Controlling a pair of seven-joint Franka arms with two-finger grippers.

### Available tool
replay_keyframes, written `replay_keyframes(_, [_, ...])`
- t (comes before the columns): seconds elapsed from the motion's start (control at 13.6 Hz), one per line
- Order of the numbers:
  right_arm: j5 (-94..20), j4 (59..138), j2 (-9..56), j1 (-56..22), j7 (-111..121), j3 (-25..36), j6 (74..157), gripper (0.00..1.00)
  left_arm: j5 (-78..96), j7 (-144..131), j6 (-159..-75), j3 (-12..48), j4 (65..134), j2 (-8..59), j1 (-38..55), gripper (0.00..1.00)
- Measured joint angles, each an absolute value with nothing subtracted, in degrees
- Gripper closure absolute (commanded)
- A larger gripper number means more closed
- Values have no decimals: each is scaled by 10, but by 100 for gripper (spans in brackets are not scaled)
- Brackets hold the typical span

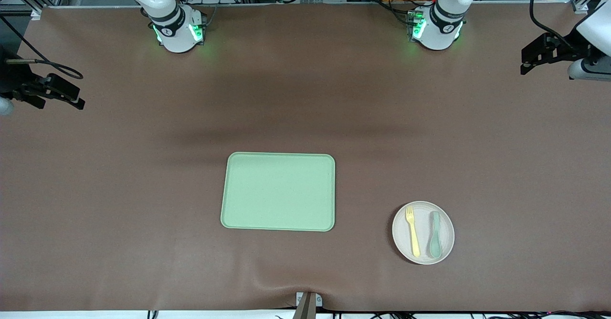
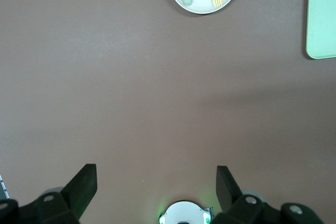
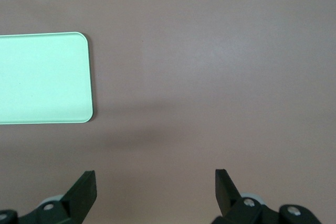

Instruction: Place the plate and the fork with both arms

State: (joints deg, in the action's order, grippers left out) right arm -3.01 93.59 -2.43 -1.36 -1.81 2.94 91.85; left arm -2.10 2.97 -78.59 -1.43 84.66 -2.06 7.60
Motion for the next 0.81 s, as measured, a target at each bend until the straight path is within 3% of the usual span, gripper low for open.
replay_keyframes(0.81, [-30, 936, -24, -13, -18, 30, 919, 0, -9, 25, -786, -19, 847, -17, 73, 0])
